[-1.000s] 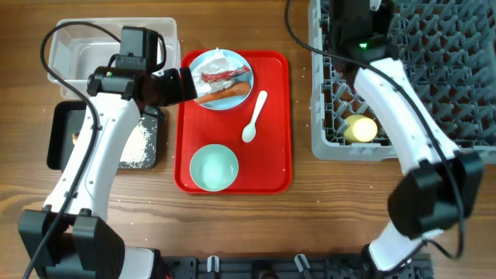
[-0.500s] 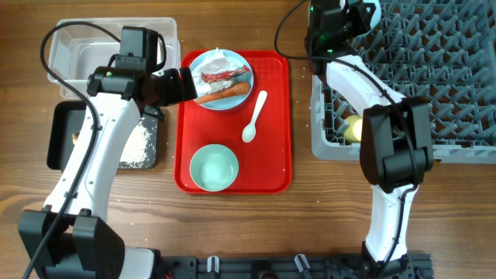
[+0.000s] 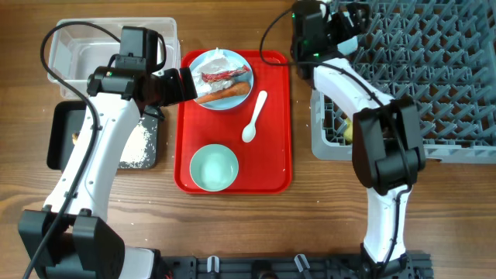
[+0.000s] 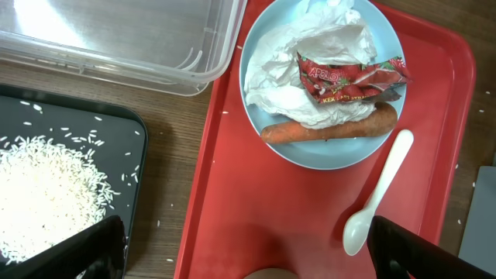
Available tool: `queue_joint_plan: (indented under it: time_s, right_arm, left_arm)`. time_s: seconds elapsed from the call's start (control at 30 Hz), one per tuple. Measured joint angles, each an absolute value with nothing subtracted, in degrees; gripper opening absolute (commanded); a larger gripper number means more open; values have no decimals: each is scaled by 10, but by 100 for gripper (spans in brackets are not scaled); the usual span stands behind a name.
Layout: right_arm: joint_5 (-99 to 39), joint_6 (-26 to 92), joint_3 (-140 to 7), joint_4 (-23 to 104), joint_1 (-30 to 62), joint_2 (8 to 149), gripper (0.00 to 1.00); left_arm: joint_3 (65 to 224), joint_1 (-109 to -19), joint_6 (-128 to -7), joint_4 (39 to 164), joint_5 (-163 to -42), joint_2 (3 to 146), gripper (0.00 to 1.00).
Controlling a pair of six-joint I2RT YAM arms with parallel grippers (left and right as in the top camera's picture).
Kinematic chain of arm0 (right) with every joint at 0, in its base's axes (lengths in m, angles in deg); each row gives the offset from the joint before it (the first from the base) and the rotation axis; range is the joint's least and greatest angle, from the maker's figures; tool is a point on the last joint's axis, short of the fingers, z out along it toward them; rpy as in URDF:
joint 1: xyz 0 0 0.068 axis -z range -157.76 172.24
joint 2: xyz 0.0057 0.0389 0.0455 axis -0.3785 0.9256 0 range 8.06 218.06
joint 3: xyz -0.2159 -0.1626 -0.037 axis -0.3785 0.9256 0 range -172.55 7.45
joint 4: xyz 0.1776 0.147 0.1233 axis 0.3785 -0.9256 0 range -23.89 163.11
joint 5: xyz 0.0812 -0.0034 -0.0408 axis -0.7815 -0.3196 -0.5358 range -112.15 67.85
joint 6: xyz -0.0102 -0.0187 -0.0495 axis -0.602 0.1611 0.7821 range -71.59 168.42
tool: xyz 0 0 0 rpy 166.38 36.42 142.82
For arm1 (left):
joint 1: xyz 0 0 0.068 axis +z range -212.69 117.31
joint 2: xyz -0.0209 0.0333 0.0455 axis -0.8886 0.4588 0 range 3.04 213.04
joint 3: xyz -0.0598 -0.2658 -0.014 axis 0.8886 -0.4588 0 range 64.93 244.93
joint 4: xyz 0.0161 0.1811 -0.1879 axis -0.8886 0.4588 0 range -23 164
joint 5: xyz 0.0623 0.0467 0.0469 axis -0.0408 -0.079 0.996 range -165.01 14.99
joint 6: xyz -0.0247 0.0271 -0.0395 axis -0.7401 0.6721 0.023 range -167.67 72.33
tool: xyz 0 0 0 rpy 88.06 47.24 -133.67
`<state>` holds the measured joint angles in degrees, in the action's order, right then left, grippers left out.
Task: Sort waste into correct bins and load items into the dishwasher rack
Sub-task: 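Reach the right gripper to the green bowl and grasp it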
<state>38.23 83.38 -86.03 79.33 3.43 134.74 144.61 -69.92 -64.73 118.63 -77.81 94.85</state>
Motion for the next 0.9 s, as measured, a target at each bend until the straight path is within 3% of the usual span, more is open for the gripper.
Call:
queue_joint_plan:
  time_s: [0.3, 0.4, 0.47, 0.53, 0.63, 0.73, 0.8, 0.9]
  right_arm:
    - [379, 796, -860, 811, -15, 1338, 100]
    - [362, 738, -865, 716, -56, 1294, 99]
    - [319, 643, -866, 554, -85, 1252, 100]
    - [222, 533, -864, 367, -97, 1216, 100]
    - [18, 404, -862, 203, -91, 1187, 97]
    - [-275, 330, -856, 193, -93, 1177, 86]
    - [-346, 300, -833, 203, -104, 1176, 78]
    - [-417, 257, -764, 226, -149, 1176, 73]
  left_arm:
    - [1446, -699, -647, 1186, -778, 948, 100]
    - [1446, -699, -647, 1187, -778, 948, 100]
    - [1446, -699, -648, 1188, -778, 948, 99]
    - [1446, -696, -647, 1186, -778, 948, 98]
    - [1446, -657, -667, 1188, -778, 948, 100]
    - [1447, -570, -723, 1188, -783, 948, 100]
    - [1447, -534, -737, 1191, -789, 948, 100]
    - [1447, -510, -746, 1203, -794, 948, 100]
